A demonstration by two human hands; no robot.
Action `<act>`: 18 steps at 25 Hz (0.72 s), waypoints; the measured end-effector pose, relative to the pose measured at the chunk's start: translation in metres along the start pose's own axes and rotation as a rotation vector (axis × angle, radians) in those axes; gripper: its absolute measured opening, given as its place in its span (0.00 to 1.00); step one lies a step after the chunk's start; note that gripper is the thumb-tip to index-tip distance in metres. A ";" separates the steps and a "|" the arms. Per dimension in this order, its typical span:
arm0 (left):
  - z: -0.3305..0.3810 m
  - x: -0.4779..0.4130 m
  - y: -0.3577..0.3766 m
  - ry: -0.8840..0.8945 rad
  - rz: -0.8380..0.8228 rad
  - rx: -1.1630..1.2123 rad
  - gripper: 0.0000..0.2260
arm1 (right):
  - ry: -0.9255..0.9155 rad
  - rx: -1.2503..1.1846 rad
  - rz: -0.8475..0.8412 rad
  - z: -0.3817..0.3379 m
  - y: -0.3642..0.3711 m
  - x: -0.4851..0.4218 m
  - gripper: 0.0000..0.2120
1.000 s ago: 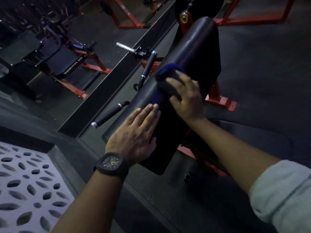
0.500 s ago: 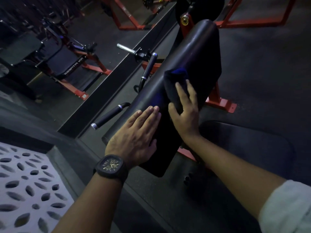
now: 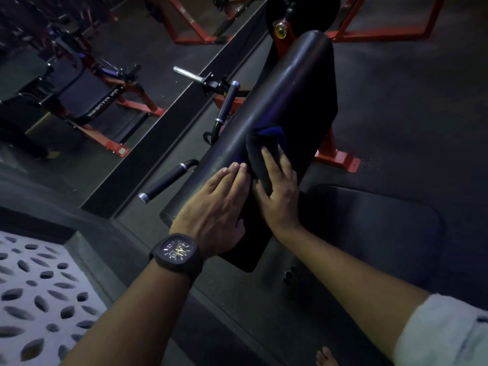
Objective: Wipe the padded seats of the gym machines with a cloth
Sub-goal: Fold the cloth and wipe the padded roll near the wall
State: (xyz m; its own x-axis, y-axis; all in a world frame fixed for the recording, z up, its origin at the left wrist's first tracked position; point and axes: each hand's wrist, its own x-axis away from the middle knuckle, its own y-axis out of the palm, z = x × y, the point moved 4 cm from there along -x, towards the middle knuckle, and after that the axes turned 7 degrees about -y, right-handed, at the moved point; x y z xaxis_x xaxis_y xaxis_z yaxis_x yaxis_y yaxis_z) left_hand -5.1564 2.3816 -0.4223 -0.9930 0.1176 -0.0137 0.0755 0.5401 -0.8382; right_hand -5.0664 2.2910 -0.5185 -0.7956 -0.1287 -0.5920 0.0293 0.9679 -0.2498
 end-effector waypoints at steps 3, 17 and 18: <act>0.001 -0.014 -0.010 0.053 0.006 -0.042 0.35 | -0.107 0.040 -0.063 0.023 0.000 -0.007 0.29; 0.005 -0.034 -0.001 0.017 -0.049 0.052 0.39 | 0.272 -0.080 0.159 0.011 0.004 -0.020 0.31; 0.005 -0.034 0.000 0.011 -0.054 0.053 0.40 | 0.104 -0.035 0.096 0.010 0.005 -0.017 0.29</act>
State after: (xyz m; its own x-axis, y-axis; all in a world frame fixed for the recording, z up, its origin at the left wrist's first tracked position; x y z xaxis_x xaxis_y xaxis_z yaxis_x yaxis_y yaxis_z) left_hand -5.1232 2.3734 -0.4240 -0.9944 0.0987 0.0375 0.0172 0.5013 -0.8651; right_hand -5.0466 2.2957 -0.5173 -0.8486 -0.0135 -0.5289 0.0891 0.9817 -0.1681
